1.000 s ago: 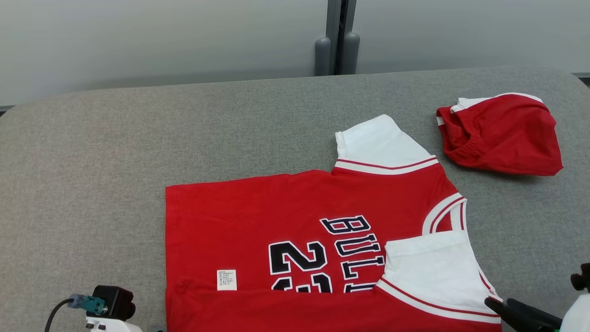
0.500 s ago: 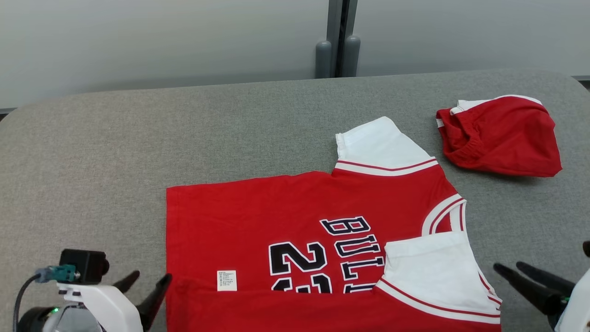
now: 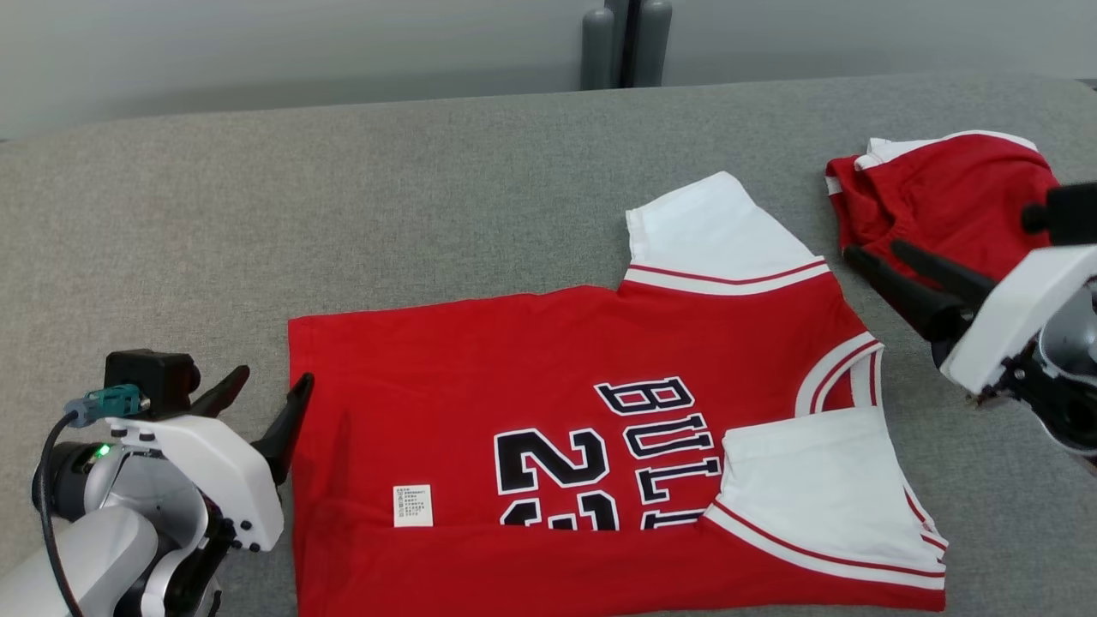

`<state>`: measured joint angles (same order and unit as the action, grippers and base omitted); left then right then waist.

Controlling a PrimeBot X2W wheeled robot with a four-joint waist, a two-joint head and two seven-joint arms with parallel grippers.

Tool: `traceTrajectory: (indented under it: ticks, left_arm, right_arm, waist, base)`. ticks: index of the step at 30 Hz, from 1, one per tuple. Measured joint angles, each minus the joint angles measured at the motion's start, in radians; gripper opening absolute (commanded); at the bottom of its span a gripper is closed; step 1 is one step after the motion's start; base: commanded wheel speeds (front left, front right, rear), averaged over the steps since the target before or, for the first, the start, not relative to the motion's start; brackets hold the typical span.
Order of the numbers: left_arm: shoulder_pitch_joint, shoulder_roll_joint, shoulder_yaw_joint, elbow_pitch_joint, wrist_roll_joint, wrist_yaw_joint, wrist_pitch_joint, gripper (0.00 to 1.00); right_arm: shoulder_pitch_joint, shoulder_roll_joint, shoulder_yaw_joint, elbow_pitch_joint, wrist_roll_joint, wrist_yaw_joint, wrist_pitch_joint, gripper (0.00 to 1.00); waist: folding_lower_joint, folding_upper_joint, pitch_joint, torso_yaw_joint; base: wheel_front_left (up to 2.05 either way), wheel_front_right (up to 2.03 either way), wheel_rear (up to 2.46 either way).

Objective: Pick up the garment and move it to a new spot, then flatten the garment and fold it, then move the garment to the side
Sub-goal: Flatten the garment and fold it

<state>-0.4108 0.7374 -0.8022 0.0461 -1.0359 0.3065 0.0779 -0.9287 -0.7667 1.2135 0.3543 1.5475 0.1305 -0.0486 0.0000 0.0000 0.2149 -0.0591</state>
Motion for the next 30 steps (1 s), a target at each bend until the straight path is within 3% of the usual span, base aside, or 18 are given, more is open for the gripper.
traceTrajectory:
  ticks: [4, 12, 22, 30]
  left_arm:
    - [-0.057, -0.032, -0.013, 0.062, 0.026, -0.025, 0.001, 1.0]
    - [-0.165, -0.103, -0.036, 0.173, 0.066, -0.074, -0.008, 1.0]
    - [-0.307, -0.189, -0.062, 0.281, 0.09, -0.13, 0.029, 1.0]
    - [-0.37, -0.213, -0.075, 0.293, 0.112, -0.149, 0.035, 1.0]
  right_arm:
    - [-0.084, 0.07, -0.007, 0.092, -0.047, 0.0, 0.02, 1.0]
    - [-0.201, 0.143, -0.011, 0.239, -0.11, 0.0, 0.081, 1.0]
    - [-0.32, 0.201, -0.024, 0.394, -0.145, 0.0, 0.151, 1.0]
    - [-0.375, 0.232, -0.03, 0.509, -0.146, 0.0, 0.233, 1.0]
  waist:
    - [0.0, 0.0, 0.037, 0.016]
    - [0.0001, 0.0, 0.101, 0.058]
    - [0.0001, 0.0, 0.202, 0.108]
    - [0.0001, 0.0, 0.265, 0.143]
  base:
    - [0.0, 0.0, 0.0]
    - [0.0, 0.0, 0.0]
    - [0.0, 0.0, 0.0]
    - [0.0, 0.0, 0.0]
